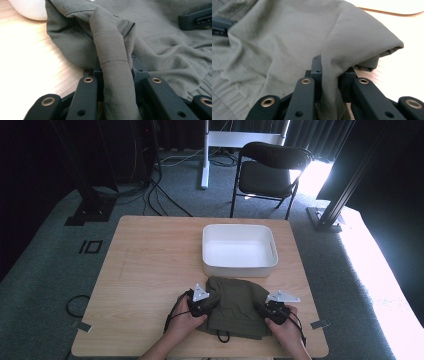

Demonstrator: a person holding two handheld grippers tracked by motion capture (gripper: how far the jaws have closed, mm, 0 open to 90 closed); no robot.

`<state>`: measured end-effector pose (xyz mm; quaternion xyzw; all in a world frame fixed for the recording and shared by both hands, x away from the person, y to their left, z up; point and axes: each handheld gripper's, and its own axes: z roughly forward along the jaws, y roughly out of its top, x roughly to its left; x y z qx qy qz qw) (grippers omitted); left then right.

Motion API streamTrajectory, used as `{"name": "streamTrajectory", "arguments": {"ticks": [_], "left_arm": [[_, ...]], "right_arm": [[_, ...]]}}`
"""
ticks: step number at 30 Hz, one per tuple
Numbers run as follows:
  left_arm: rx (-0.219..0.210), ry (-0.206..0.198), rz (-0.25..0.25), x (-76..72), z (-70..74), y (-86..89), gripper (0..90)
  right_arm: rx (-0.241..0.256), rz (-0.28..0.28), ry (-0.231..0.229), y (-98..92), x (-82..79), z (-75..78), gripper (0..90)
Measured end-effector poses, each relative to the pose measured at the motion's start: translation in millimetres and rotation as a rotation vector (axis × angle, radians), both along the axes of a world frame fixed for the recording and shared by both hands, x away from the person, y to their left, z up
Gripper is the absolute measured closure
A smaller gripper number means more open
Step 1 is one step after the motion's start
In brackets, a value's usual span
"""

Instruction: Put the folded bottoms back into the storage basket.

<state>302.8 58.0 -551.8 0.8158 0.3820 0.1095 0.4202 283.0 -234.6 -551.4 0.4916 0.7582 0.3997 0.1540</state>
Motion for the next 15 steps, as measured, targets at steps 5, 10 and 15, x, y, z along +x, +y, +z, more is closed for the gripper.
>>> {"name": "streamTrajectory", "arguments": {"ticks": [5,10,15], "left_arm": [[-0.01,0.003,-0.018,-0.4,6.6,1.9,75.1],[-0.04,-0.005,-0.033,-3.9,14.7,4.4,75.1],[-0.06,-0.038,-0.048,-8.7,27.3,3.6,75.3]], "right_arm": [[-0.017,0.009,-0.009,0.8,-0.5,8.0,79.6],[0.012,0.024,-0.02,-1.6,-5.7,20.0,79.9],[0.034,0.017,-0.044,-5.9,-11.3,35.1,79.8]]}}
